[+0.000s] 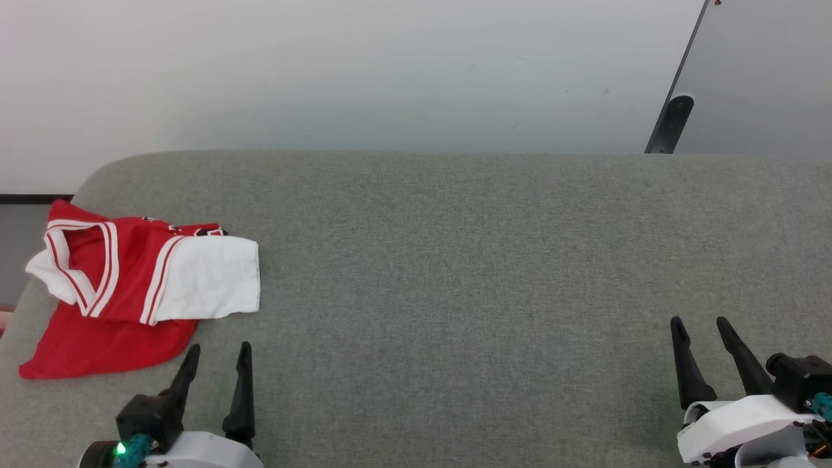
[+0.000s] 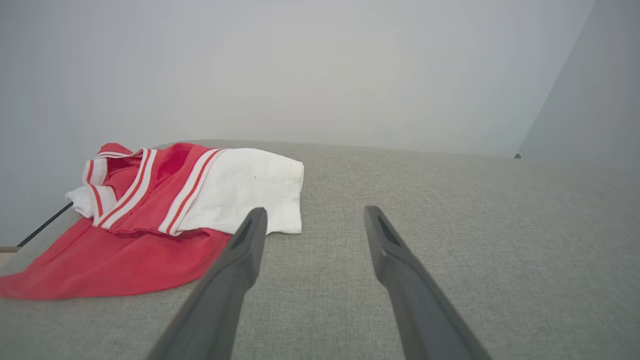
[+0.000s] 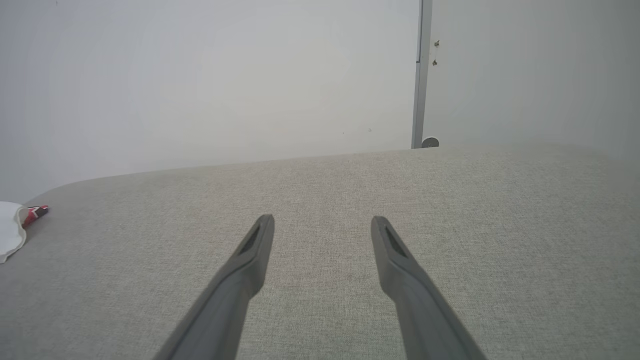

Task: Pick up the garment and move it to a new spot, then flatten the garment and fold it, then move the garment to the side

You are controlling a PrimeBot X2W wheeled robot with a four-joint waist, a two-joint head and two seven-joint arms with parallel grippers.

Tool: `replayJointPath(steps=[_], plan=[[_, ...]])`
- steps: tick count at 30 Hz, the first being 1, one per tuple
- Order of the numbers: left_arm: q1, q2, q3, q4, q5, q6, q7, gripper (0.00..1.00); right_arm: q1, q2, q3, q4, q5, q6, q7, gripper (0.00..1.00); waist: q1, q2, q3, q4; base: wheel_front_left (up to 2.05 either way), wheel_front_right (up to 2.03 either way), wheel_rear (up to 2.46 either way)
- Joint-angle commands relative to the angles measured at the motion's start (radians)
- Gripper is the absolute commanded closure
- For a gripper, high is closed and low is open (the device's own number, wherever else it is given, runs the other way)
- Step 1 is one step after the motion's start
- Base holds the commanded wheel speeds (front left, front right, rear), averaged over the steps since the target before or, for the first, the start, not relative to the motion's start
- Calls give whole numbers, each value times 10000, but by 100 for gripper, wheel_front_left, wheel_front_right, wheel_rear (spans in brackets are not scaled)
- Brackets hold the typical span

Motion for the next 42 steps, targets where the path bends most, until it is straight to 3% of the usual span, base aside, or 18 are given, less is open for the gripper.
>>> replayJointPath(steps=[1, 20, 35, 42], plan=[[7, 73, -4, -21, 304, -57, -95, 0, -90, -56, -72, -76, -284, 9, -95, 0, 0, 0, 2, -9, 0, 0, 0], [106, 163, 29, 119, 1422, -204, -425, 0, 114, -128, -43, -48, -1215, 9, -421, 0, 0, 0, -97, -44, 0, 0, 0], [157, -68, 266, 163, 569, -347, -398, 0, 303, -71, -101, -16, -586, 9, -415, 0, 0, 0, -186, -33, 0, 0, 0], [-12, -200, 266, 257, 261, -355, -398, 0, 319, -95, -136, -42, -494, 9, -415, 0, 0, 0, -233, 499, 0, 0, 0]])
